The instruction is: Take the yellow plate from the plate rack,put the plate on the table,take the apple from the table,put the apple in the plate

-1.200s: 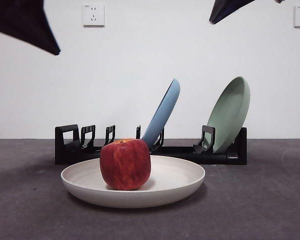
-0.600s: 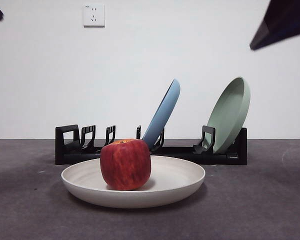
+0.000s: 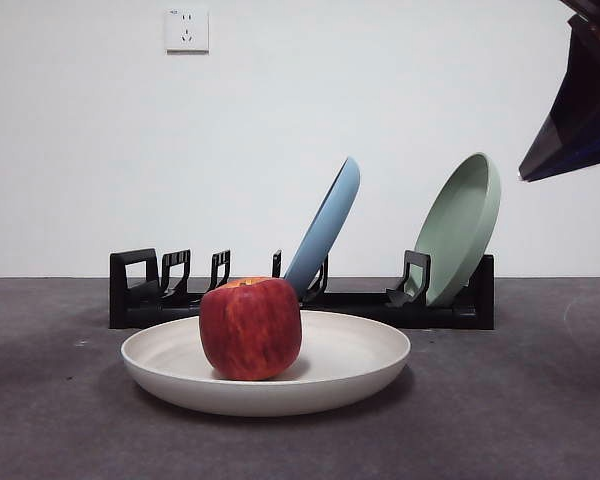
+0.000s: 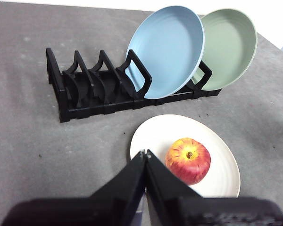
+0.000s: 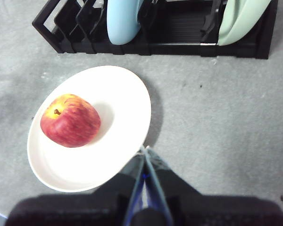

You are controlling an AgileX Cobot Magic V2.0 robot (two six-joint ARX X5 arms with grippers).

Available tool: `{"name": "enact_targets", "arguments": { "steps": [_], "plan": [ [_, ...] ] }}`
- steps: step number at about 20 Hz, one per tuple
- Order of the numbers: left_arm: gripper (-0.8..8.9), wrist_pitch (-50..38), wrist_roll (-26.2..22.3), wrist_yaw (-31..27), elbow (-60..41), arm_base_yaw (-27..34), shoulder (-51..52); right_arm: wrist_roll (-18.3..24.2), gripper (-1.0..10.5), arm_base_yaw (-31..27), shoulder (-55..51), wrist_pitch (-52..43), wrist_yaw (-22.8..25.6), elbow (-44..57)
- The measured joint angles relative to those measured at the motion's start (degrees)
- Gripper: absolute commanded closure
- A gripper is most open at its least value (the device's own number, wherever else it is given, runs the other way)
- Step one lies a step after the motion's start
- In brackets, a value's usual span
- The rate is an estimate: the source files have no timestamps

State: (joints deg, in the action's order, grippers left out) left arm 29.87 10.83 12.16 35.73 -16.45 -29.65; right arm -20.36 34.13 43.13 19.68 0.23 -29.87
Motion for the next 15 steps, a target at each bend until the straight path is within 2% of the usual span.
{"name": "enact_targets", "arguments": {
  "steps": [9,13,15],
  "plan": [
    [8.17,0.2,0.4,0.0,0.0,-0.1,-0.2,-0.5,9.5,0.0,0.0,0.0,0.0,0.0],
    [8.17,0.3,-6.2,-6.1,-0.1,0.0,3.9,-0.5,9.5,0.0,0.0,0.0,0.0,0.0],
    [8.17,-3.4,-10.2,-6.0,-0.1,0.9,6.5,-0.5,9.5,0.0,0.0,0.0,0.0,0.0]
  ]
}}
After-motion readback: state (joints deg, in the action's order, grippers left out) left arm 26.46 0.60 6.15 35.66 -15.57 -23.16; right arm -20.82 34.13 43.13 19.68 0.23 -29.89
